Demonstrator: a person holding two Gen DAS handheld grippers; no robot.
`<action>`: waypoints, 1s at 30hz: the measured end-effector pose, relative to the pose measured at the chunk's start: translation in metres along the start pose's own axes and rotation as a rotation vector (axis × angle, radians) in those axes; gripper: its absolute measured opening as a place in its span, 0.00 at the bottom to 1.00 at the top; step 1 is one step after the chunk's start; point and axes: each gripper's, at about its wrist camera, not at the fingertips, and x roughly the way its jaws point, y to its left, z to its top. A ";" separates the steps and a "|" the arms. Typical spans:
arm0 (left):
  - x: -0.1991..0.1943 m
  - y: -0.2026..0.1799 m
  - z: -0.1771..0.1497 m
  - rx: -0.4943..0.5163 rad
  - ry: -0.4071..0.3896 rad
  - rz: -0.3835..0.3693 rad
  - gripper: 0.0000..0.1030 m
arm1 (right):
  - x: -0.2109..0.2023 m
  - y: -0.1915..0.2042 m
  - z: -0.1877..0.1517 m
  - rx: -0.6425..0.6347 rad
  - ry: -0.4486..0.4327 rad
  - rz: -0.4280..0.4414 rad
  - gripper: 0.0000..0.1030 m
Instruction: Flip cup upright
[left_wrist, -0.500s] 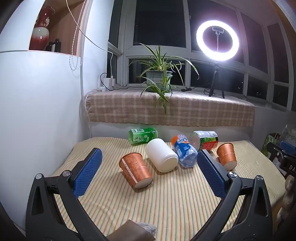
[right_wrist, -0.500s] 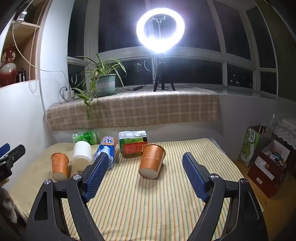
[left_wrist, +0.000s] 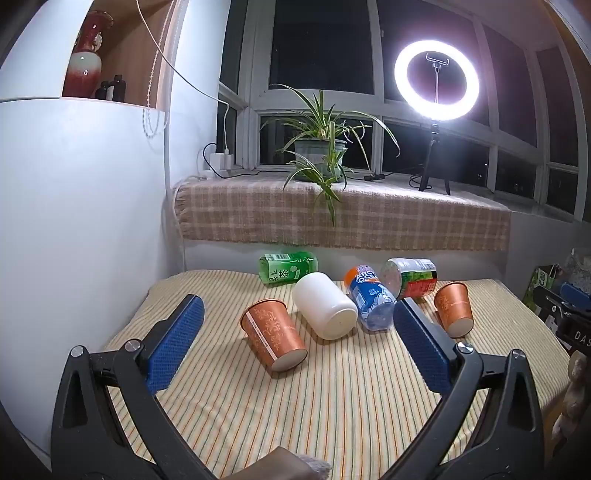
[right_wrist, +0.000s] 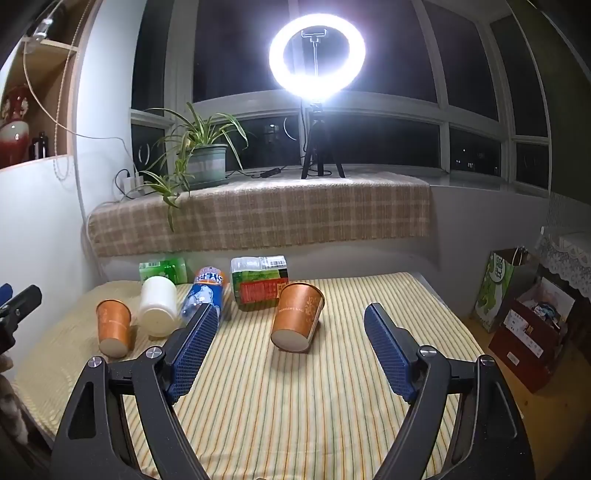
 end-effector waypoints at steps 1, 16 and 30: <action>0.000 0.000 0.000 0.001 0.000 -0.001 1.00 | 0.000 0.000 0.000 -0.001 -0.001 -0.001 0.79; -0.004 -0.003 0.006 0.003 0.003 0.003 1.00 | 0.004 0.000 -0.001 0.006 0.009 0.008 0.79; -0.002 -0.004 0.007 0.002 0.004 0.011 1.00 | 0.006 0.002 0.001 0.009 0.018 0.017 0.79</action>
